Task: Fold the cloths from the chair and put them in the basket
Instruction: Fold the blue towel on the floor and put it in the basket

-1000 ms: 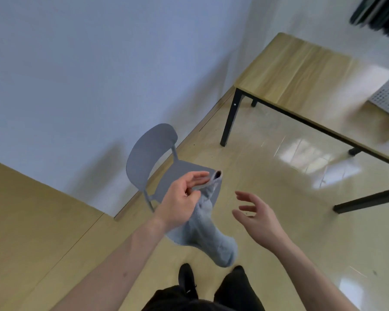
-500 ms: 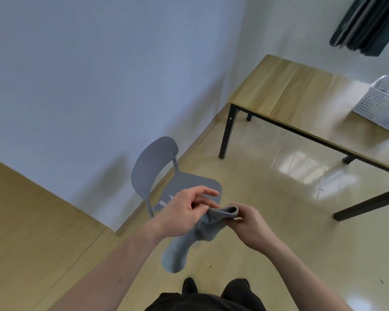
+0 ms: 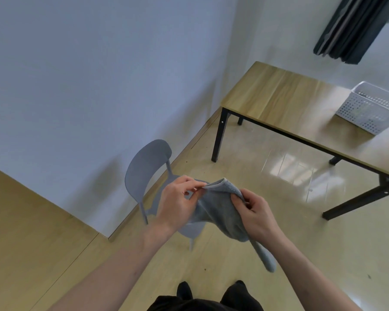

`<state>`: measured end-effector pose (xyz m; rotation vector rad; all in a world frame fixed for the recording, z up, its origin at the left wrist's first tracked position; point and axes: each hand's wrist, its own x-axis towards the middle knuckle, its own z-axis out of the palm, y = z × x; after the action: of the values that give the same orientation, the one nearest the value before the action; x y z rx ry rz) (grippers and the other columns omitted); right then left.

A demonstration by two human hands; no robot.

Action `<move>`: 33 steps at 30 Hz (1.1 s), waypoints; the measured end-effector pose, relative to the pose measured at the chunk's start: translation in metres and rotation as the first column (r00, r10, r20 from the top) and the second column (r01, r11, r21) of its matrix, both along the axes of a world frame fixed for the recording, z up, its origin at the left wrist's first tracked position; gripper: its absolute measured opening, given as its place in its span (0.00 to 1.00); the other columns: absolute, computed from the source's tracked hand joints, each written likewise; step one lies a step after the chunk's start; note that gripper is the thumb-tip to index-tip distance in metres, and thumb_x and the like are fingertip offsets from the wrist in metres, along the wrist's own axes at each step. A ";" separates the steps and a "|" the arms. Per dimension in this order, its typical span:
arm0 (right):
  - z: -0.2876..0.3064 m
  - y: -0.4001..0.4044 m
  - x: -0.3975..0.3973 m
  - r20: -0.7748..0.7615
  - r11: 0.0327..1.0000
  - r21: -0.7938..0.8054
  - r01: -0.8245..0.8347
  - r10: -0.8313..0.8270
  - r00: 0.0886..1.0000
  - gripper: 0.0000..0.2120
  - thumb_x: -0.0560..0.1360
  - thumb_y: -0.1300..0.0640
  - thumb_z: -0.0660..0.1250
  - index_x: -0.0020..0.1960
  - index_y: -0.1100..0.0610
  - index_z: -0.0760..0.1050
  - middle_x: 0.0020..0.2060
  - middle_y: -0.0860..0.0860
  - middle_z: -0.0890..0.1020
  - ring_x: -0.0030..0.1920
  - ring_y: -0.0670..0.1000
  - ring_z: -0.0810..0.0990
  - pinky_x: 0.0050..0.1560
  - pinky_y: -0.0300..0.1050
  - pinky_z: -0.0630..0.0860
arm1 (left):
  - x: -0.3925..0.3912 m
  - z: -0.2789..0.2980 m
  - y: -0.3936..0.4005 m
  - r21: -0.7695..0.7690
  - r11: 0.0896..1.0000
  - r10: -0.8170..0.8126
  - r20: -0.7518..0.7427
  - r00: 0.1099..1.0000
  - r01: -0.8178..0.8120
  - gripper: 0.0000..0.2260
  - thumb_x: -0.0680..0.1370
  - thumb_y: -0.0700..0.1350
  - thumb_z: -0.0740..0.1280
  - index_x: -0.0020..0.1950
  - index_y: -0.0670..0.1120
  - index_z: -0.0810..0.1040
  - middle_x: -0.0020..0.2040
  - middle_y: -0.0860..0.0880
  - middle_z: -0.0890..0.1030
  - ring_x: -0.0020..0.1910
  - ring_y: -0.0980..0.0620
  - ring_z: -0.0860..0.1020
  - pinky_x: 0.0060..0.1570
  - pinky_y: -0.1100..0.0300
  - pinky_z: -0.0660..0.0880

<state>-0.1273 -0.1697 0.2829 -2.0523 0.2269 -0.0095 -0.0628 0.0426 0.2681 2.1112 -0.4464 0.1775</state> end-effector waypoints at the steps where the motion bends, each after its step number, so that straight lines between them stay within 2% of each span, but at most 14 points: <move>1: 0.001 -0.002 -0.001 0.006 1.000 -0.001 0.014 -0.014 1.000 0.13 0.82 0.52 0.63 0.42 0.56 0.78 0.34 0.58 0.78 0.32 0.48 0.73 0.35 0.48 0.71 | -0.001 -0.002 -0.005 0.001 1.000 0.015 0.011 1.000 -0.015 0.06 0.77 0.46 0.75 0.53 0.52 0.88 0.47 0.60 0.83 0.45 0.59 0.81 0.44 0.64 0.78; 5: 0.002 -0.012 -0.003 -0.025 0.998 0.016 0.054 -0.053 0.998 0.12 0.82 0.52 0.64 0.44 0.55 0.80 0.37 0.60 0.80 0.34 0.46 0.72 0.35 0.45 0.69 | -0.002 -0.008 -0.027 -0.039 0.993 0.115 0.059 0.992 -0.113 0.04 0.76 0.48 0.75 0.50 0.53 0.89 0.46 0.60 0.86 0.45 0.61 0.82 0.44 0.61 0.80; 8: 0.003 -0.023 -0.005 -0.035 0.994 0.060 0.096 -0.094 0.995 0.12 0.82 0.50 0.64 0.46 0.53 0.83 0.40 0.61 0.82 0.36 0.47 0.75 0.36 0.47 0.72 | 0.000 -0.012 -0.042 -0.041 0.990 0.140 0.076 0.987 -0.137 0.02 0.75 0.47 0.77 0.47 0.52 0.89 0.45 0.59 0.85 0.43 0.61 0.82 0.41 0.65 0.78; 10: 0.005 -0.030 -0.007 -0.046 0.989 0.099 0.114 -0.110 0.993 0.12 0.83 0.51 0.64 0.46 0.53 0.83 0.37 0.61 0.81 0.34 0.47 0.75 0.33 0.47 0.72 | 0.001 -0.015 -0.050 -0.028 0.991 0.131 0.082 0.988 -0.129 0.02 0.75 0.48 0.78 0.45 0.51 0.88 0.42 0.59 0.84 0.41 0.60 0.81 0.39 0.69 0.76; 12: 0.006 -0.037 -0.011 -0.071 0.982 0.141 0.125 -0.115 0.991 0.13 0.83 0.52 0.64 0.44 0.52 0.83 0.31 0.56 0.79 0.30 0.48 0.74 0.28 0.45 0.72 | 0.001 -0.017 -0.057 -0.023 0.991 0.134 0.047 0.990 -0.133 0.02 0.75 0.50 0.78 0.44 0.53 0.87 0.41 0.61 0.83 0.40 0.61 0.81 0.38 0.67 0.76; 15: 0.001 -0.053 -0.016 -0.096 0.982 0.126 0.142 -0.130 0.987 0.14 0.83 0.52 0.64 0.42 0.50 0.84 0.28 0.50 0.77 0.27 0.49 0.73 0.26 0.44 0.71 | 0.002 -0.023 -0.073 0.037 0.993 0.119 -0.086 0.989 -0.116 0.03 0.76 0.51 0.75 0.43 0.55 0.84 0.40 0.62 0.83 0.42 0.61 0.81 0.41 0.63 0.77; 17: -0.006 -0.068 -0.018 -0.120 0.985 0.089 0.150 -0.139 0.983 0.14 0.83 0.52 0.65 0.40 0.51 0.83 0.26 0.50 0.76 0.26 0.49 0.73 0.25 0.42 0.70 | 0.003 -0.030 -0.086 0.076 0.997 0.038 -0.240 0.970 -0.020 0.05 0.79 0.52 0.72 0.44 0.55 0.79 0.40 0.59 0.82 0.41 0.59 0.80 0.41 0.59 0.77; 19: -0.014 -0.084 -0.017 -0.146 0.990 0.046 0.137 -0.129 0.981 0.15 0.82 0.51 0.65 0.39 0.53 0.82 0.26 0.50 0.76 0.25 0.49 0.73 0.26 0.42 0.69 | 0.003 -0.040 -0.101 0.095 0.989 -0.066 -0.412 0.909 0.115 0.07 0.82 0.54 0.65 0.46 0.55 0.72 0.39 0.53 0.81 0.37 0.53 0.77 0.39 0.52 0.75; 22: -0.031 -0.113 -0.013 -0.181 0.993 0.004 0.117 -0.115 0.977 0.16 0.82 0.48 0.65 0.38 0.54 0.79 0.28 0.49 0.76 0.29 0.47 0.72 0.30 0.45 0.68 | -0.003 -0.060 -0.123 0.142 0.962 -0.119 -0.543 0.831 0.231 0.11 0.84 0.58 0.59 0.47 0.54 0.68 0.37 0.49 0.78 0.33 0.52 0.72 0.35 0.53 0.70; 24: -0.044 -0.137 -0.009 -0.209 0.991 0.004 0.131 -0.128 0.970 0.16 0.81 0.47 0.64 0.39 0.54 0.79 0.31 0.53 0.80 0.32 0.46 0.73 0.34 0.46 0.70 | -0.012 -0.073 -0.140 0.138 0.956 -0.137 -0.572 0.809 0.260 0.12 0.82 0.60 0.62 0.48 0.52 0.70 0.36 0.49 0.78 0.32 0.54 0.71 0.34 0.57 0.69; 27: -0.068 -0.175 -0.003 -0.250 0.991 0.013 0.131 -0.123 0.960 0.17 0.81 0.47 0.63 0.41 0.56 0.79 0.34 0.55 0.82 0.34 0.47 0.75 0.36 0.46 0.71 | -0.032 -0.091 -0.173 0.114 0.957 -0.141 -0.623 0.769 0.268 0.13 0.78 0.61 0.68 0.45 0.52 0.77 0.30 0.56 0.74 0.28 0.59 0.69 0.32 0.63 0.65; 30: -0.096 -0.212 -0.005 -0.297 0.995 0.022 0.097 -0.087 0.951 0.18 0.81 0.47 0.64 0.36 0.55 0.72 0.28 0.48 0.75 0.32 0.46 0.70 0.34 0.45 0.67 | -0.050 -0.118 -0.209 0.068 0.960 -0.142 -0.721 0.678 0.273 0.18 0.76 0.62 0.71 0.38 0.49 0.75 0.26 0.59 0.69 0.27 0.59 0.66 0.30 0.62 0.60; 33: -0.135 -0.250 -0.004 -0.326 0.995 0.002 0.099 -0.093 0.941 0.20 0.81 0.47 0.65 0.34 0.54 0.68 0.27 0.45 0.70 0.30 0.45 0.66 0.33 0.45 0.65 | -0.058 -0.151 -0.236 0.049 0.950 -0.141 -0.813 0.565 0.308 0.22 0.72 0.64 0.74 0.36 0.49 0.70 0.28 0.58 0.67 0.28 0.57 0.64 0.29 0.62 0.59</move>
<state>-0.1311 -0.4195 0.1483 -2.0143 0.5303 0.2732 -0.1208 -0.1938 0.1175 2.0284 -0.1662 -0.9999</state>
